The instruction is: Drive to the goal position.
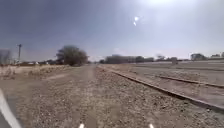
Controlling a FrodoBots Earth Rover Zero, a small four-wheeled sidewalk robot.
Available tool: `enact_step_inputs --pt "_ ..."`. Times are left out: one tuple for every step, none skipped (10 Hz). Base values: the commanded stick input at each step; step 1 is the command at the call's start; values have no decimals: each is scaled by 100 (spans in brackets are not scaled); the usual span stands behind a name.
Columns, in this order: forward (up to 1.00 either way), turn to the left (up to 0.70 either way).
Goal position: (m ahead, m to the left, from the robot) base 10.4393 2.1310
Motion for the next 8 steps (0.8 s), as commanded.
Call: enact_step_inputs --pt "70 0" --pt "70 0" --pt "70 0" --pt "70 0" --pt "70 0" --pt "70 0" --pt "70 0" --pt "70 0"
